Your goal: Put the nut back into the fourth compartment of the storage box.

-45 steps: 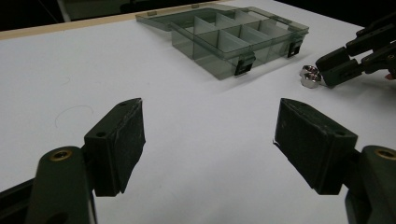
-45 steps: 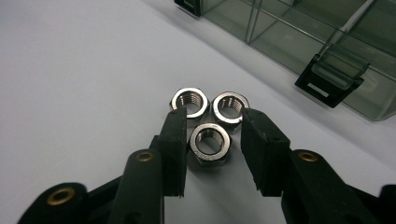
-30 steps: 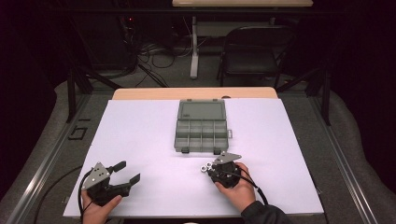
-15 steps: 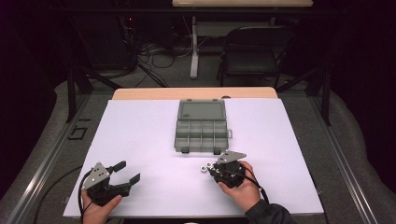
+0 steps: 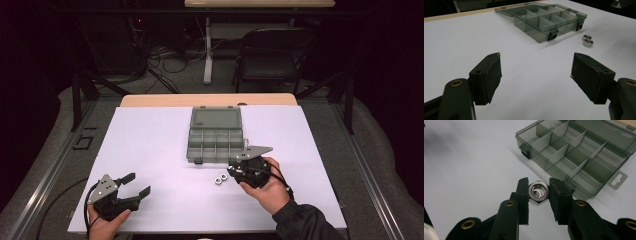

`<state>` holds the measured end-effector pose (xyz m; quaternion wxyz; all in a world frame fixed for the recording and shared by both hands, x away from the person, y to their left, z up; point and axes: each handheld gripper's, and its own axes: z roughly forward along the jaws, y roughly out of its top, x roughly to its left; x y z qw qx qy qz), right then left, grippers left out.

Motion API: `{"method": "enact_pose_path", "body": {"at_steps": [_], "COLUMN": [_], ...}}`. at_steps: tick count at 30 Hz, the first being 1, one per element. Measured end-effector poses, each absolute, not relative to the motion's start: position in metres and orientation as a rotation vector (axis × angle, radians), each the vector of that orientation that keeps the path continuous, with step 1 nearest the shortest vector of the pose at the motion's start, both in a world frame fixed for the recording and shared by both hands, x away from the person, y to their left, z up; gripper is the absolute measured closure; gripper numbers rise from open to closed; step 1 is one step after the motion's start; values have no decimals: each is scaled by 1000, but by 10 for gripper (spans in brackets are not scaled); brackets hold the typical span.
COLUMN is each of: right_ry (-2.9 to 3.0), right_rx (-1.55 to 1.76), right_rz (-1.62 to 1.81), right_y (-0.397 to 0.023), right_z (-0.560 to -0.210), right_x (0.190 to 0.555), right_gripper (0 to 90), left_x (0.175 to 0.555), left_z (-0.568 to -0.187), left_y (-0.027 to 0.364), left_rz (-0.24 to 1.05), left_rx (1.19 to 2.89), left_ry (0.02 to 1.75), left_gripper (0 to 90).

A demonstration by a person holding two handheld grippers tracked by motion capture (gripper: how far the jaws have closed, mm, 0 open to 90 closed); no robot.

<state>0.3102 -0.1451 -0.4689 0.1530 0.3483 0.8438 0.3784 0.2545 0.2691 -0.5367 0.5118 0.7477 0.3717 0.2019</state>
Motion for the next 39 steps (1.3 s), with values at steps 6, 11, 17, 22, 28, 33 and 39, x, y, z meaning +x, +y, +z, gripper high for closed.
{"method": "enact_pose_path", "body": {"at_steps": [6,11,17,22,28,33,39], "right_ry": [2410,2404,2383,2382,2351,2321,2290], "right_rx": [1025,1057,1086,1116,1203,1248,1295], "right_rz": [1086,1086,1080,1043,1000,961,935], "right_y": [-149,-151,-150,-149,-152,-154,-153], "right_z": [-452,-445,-442,-441,-450,-462,-477], "right_x": [329,344,362,377,405,422,438], "right_gripper": [702,702,702,702,702,702,702], "left_x": [255,255,255,255,255,255,256], "left_z": [-537,-537,-537,-537,-537,-537,-537], "left_y": [269,270,269,269,269,269,269], "left_rz": [485,483,487,487,488,492,489], "left_rx": [1799,1798,1799,1805,1809,1811,1814], "left_ry": [896,896,895,892,889,887,882], "left_gripper": [243,243,243,243,244,244,244]}}
